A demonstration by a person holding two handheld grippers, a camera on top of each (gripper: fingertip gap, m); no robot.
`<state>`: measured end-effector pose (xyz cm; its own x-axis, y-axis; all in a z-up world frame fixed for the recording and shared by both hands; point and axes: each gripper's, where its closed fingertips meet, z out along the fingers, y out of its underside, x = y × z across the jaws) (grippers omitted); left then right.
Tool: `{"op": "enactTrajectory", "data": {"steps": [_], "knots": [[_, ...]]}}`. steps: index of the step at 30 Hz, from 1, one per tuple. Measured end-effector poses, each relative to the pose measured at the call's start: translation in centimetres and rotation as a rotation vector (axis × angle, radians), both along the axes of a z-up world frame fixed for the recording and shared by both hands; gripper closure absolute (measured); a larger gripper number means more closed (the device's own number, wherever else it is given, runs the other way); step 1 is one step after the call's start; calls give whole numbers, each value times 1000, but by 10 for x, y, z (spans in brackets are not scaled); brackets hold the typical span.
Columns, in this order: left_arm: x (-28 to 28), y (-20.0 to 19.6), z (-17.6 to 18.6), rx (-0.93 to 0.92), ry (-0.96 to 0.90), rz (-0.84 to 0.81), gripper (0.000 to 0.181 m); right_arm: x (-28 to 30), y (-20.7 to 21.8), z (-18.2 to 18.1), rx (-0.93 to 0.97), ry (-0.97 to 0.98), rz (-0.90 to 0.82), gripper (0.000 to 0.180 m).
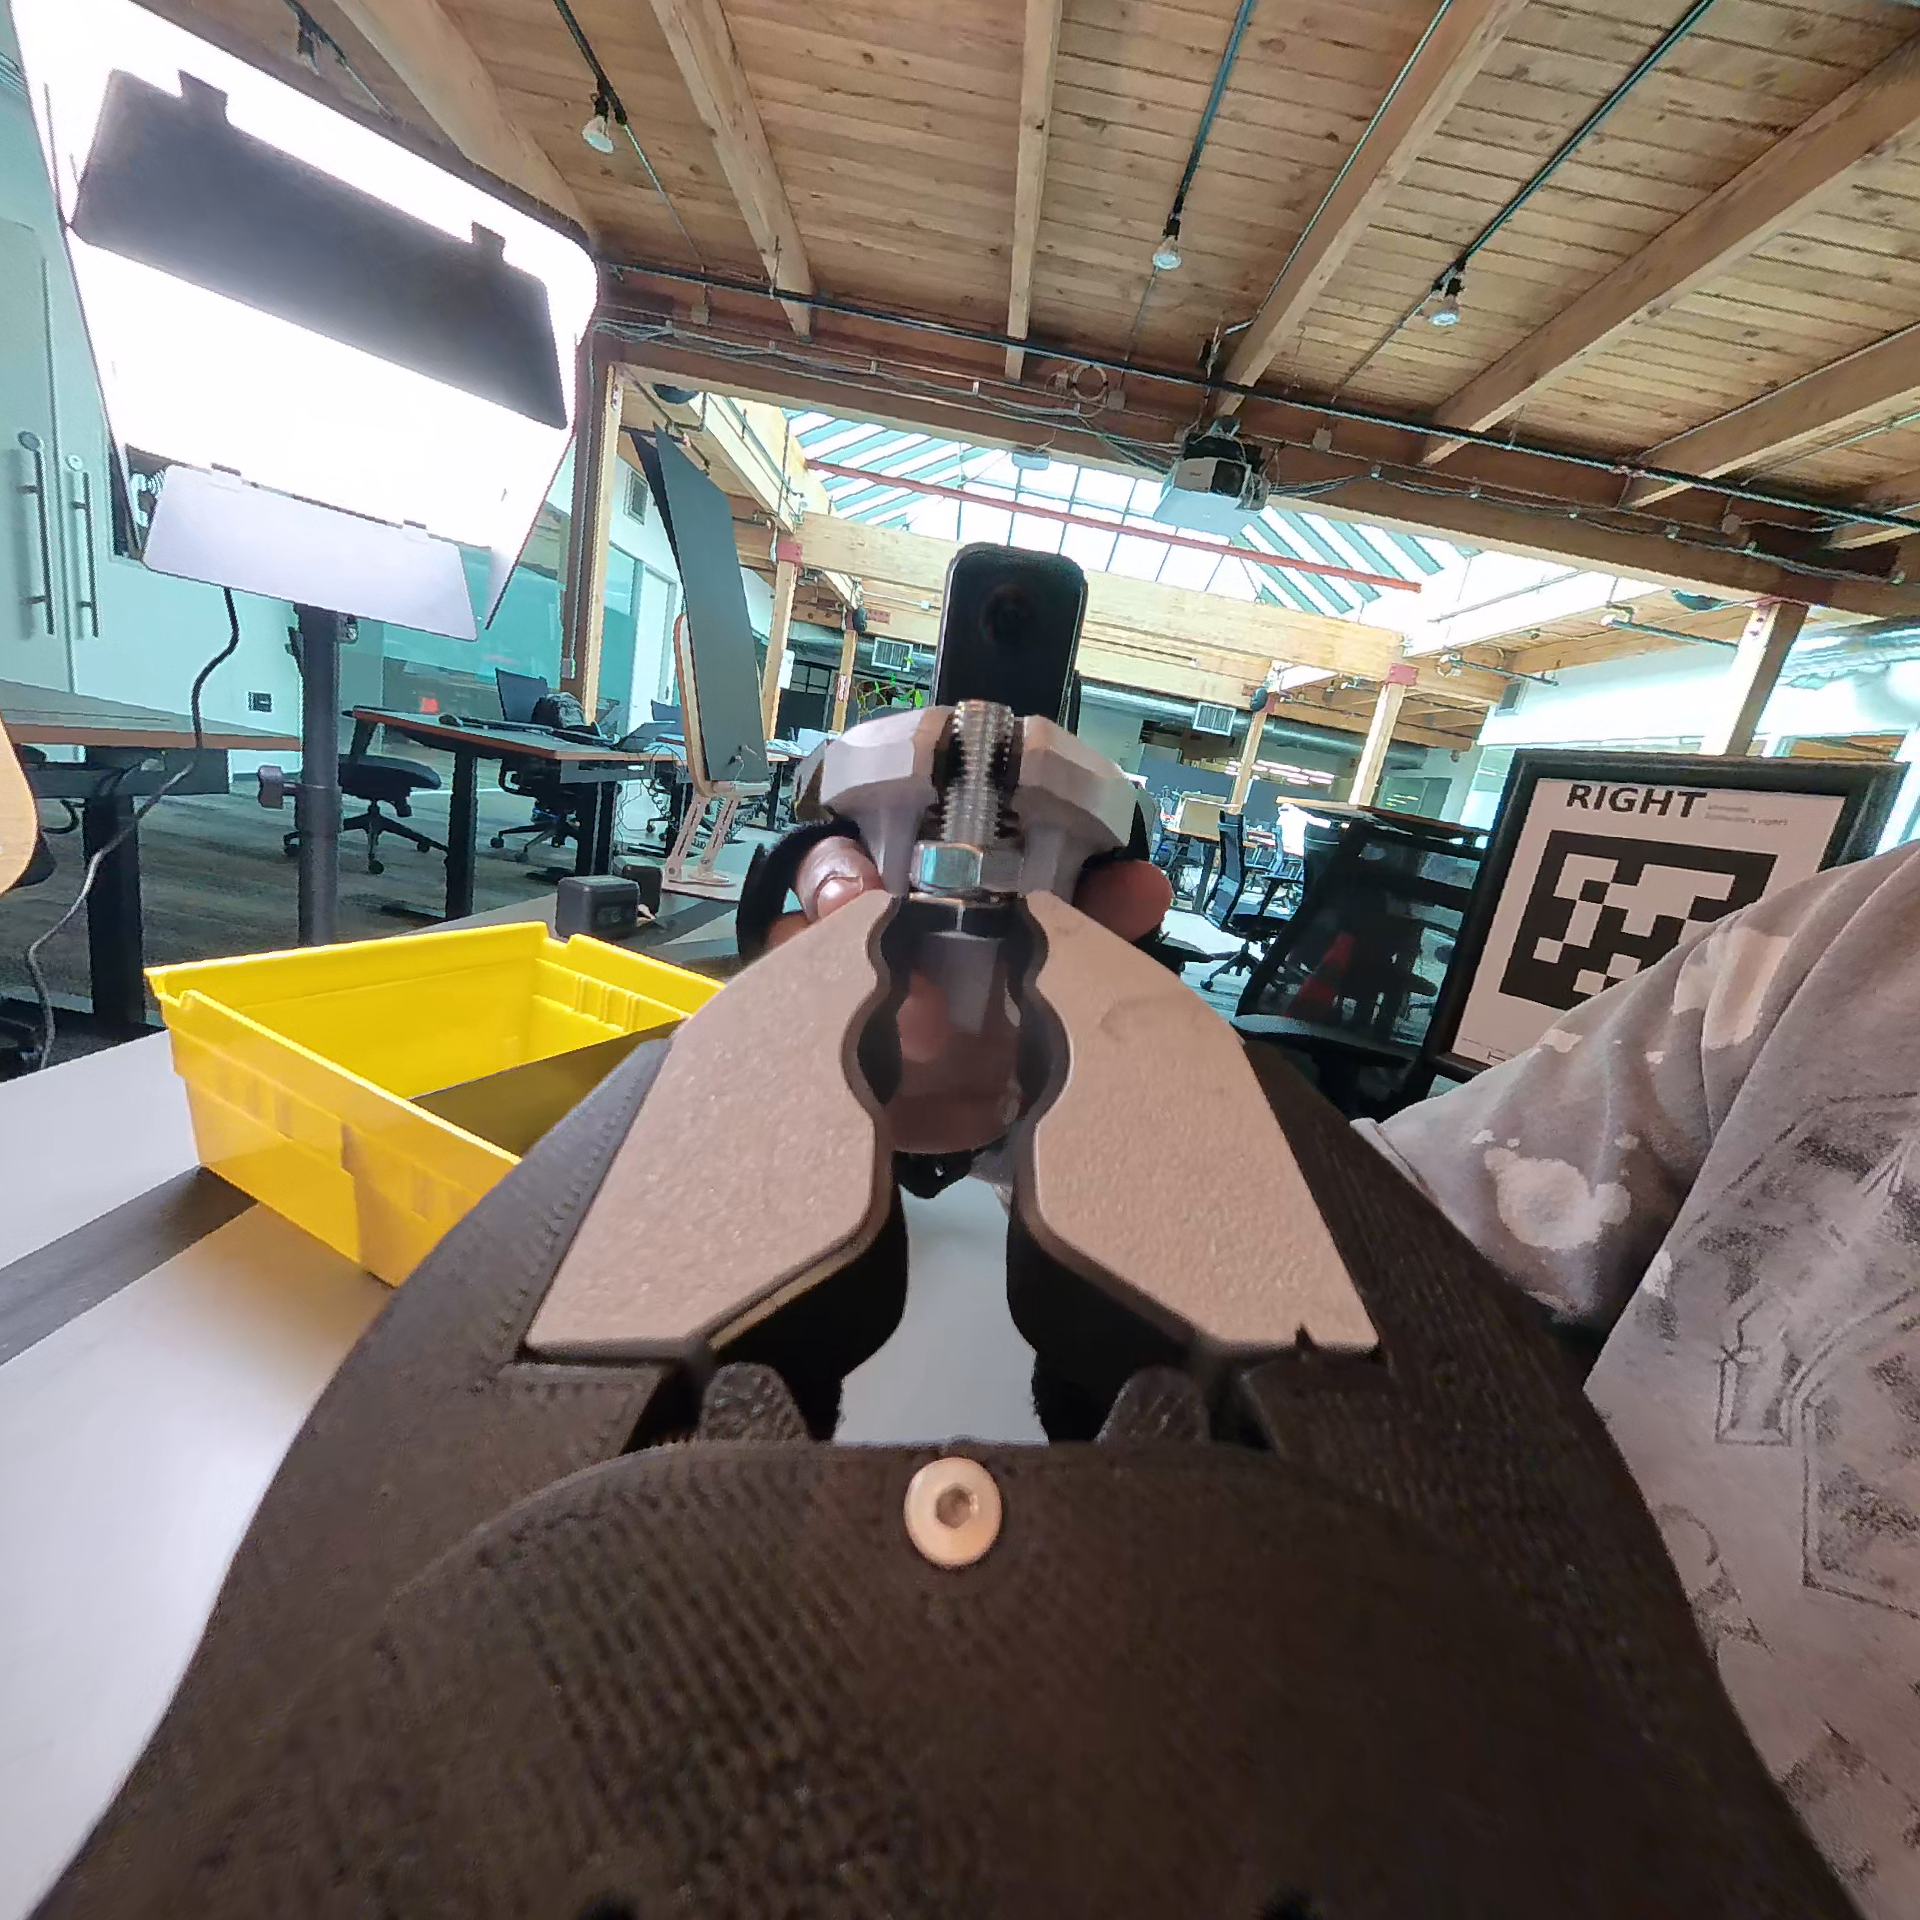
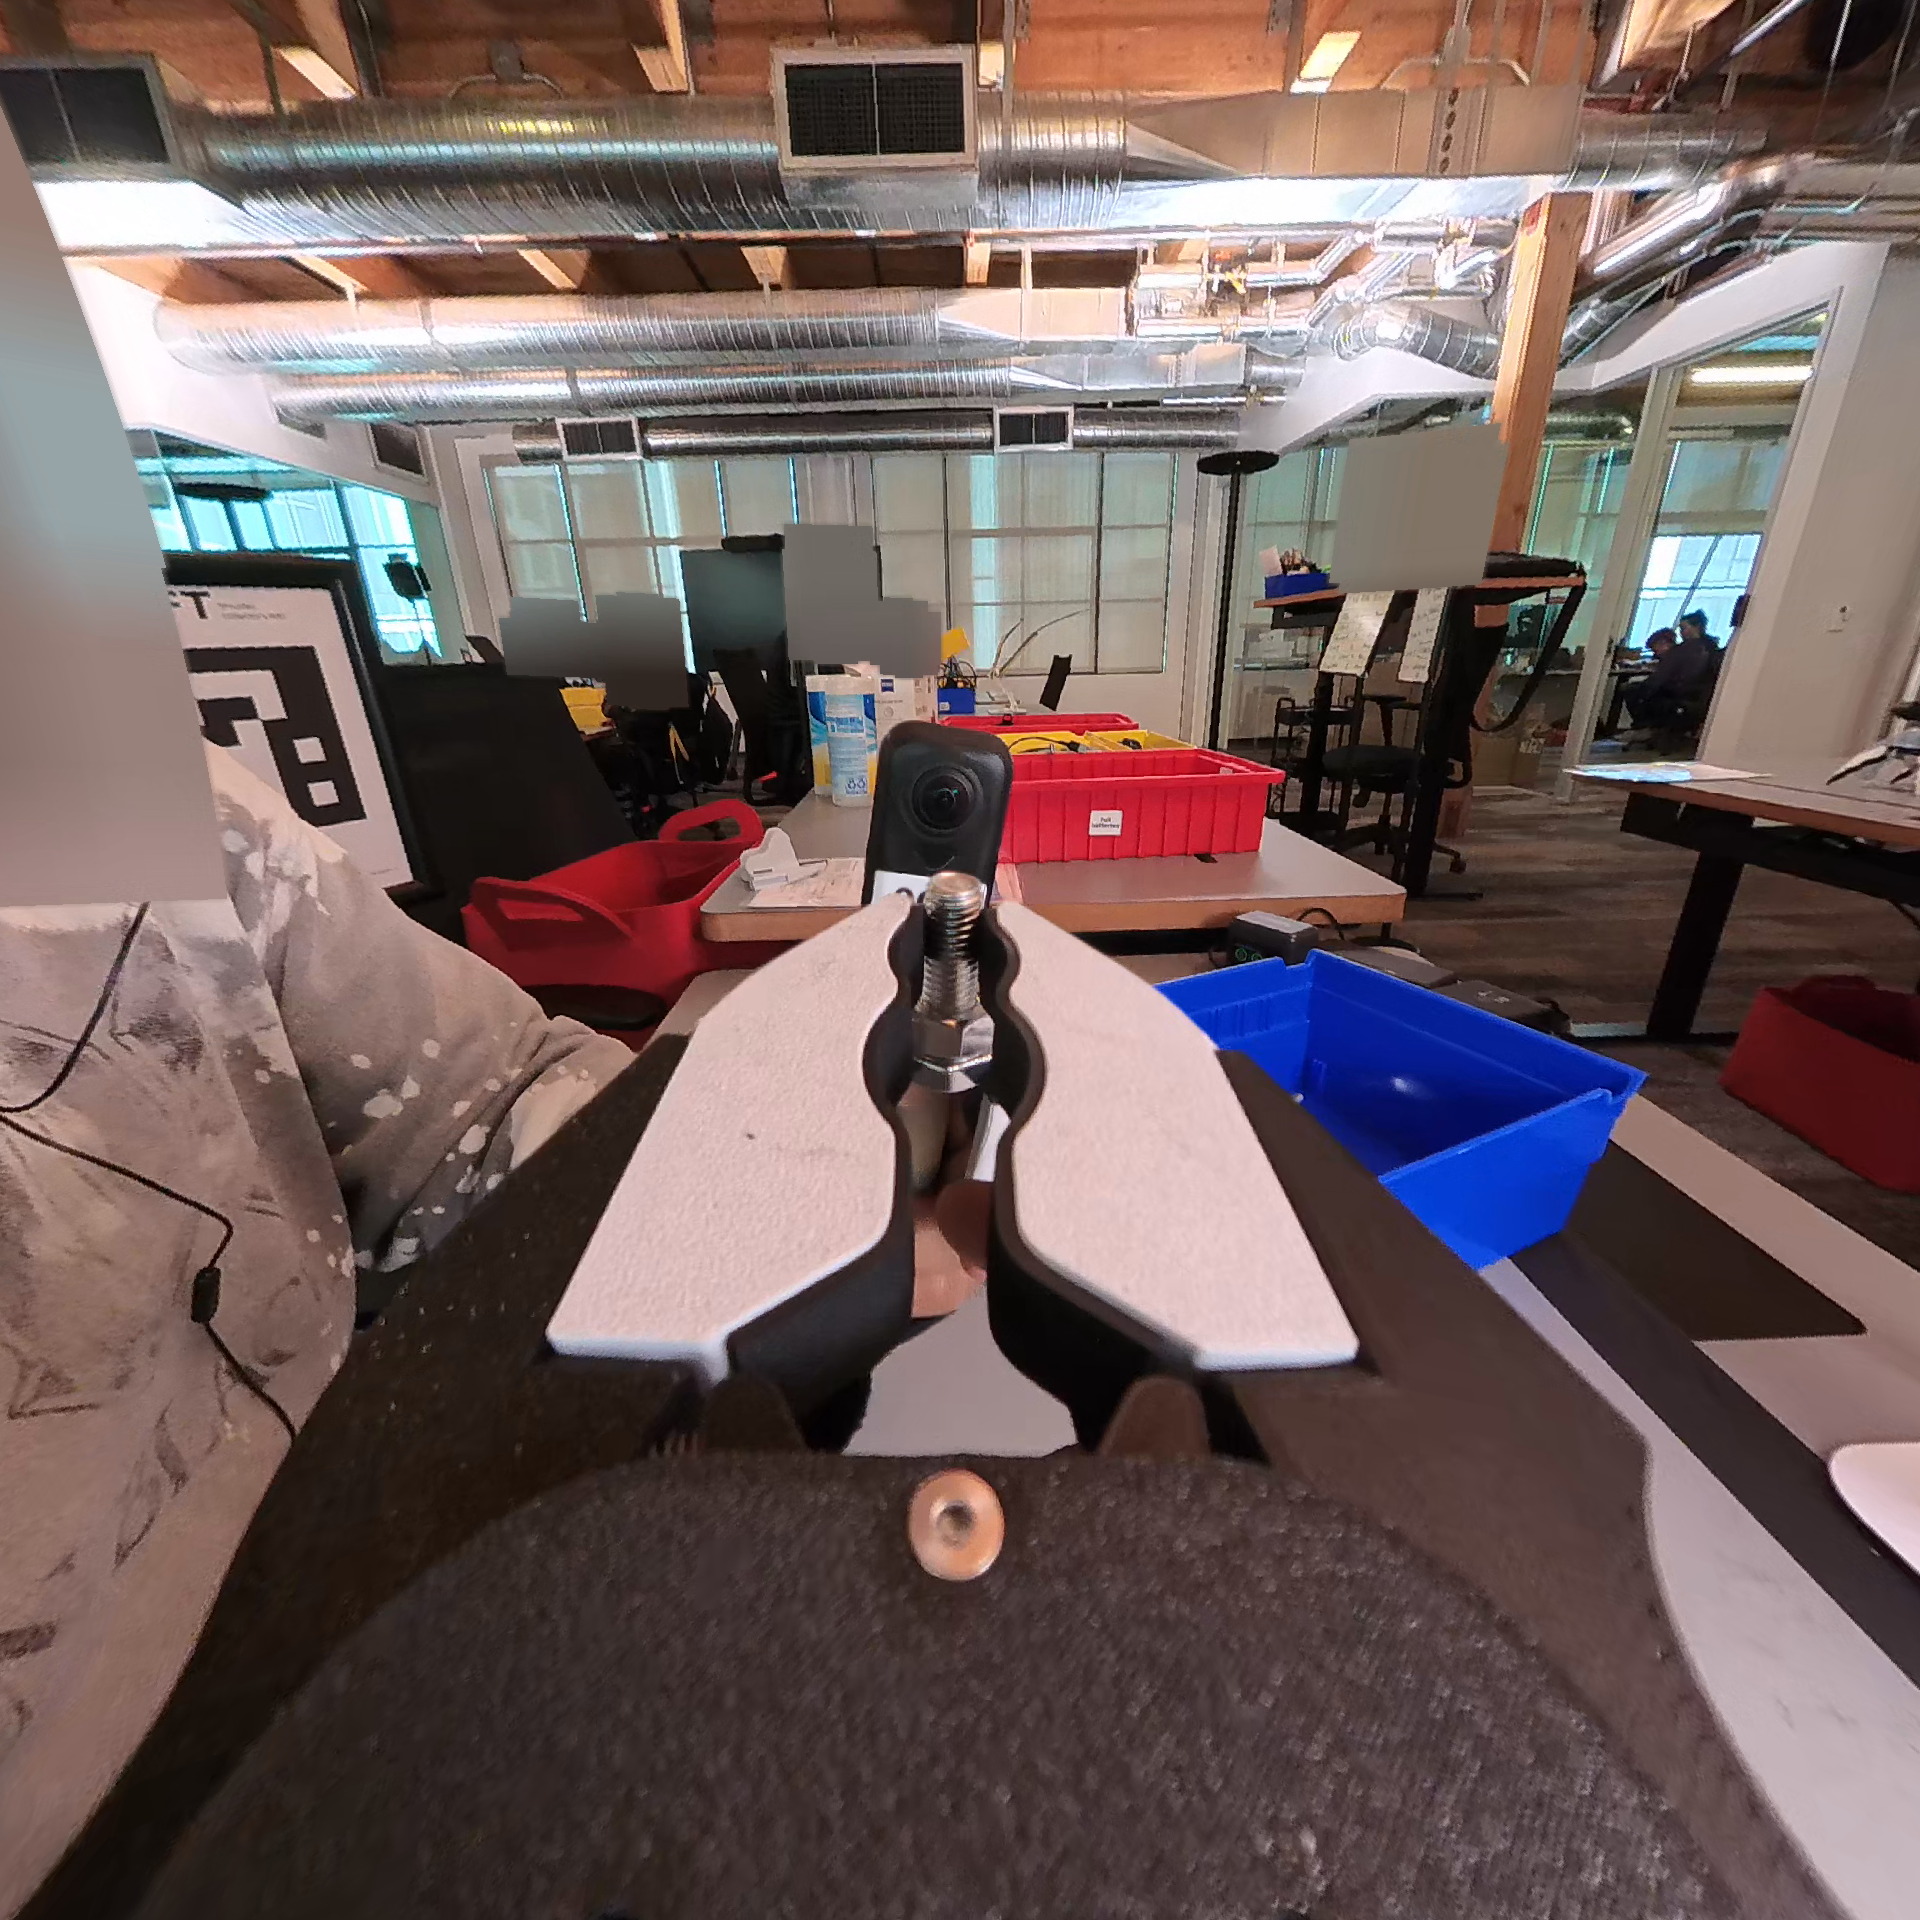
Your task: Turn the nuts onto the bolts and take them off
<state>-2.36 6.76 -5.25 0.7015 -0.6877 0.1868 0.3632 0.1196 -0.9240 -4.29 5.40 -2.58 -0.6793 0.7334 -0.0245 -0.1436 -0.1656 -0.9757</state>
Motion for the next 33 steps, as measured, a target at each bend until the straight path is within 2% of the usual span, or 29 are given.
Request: {"op": "enactTrajectory", "data": {"steps": [4, 12, 21, 22, 24, 27, 30, 33], "knots": [[-5, 1, 1, 4, 11, 51, 163, -4, 3, 1, -2, -7, -41, 170], [-22, 3, 5, 27, 18, 166, 163, -22, 10, -11, 35, -106, -163, 146], [-28, 1, 8, 56, -44, 158, 163, -20, 13, -11, 68, -126, -171, 159], [-30, -3, 11, 76, -54, 147, 163, -25, 25, -13, 46, -153, -243, 180], [-31, -9, 20, 109, -57, 141, 163, -30, 48, -18, 27, -175, -338, 179], [-33, -11, 24, 118, -26, 162, 163, -21, 35, -5, -45, -140, -228, 168], [-31, -7, 18, 98, -15, 160, 163, -19, 9, 0, -9, -121, -169, 156], [-25, -6, 16, 96, -7, 141, 162, -20, 2, 1, -2, -118, -162, 153]]}}
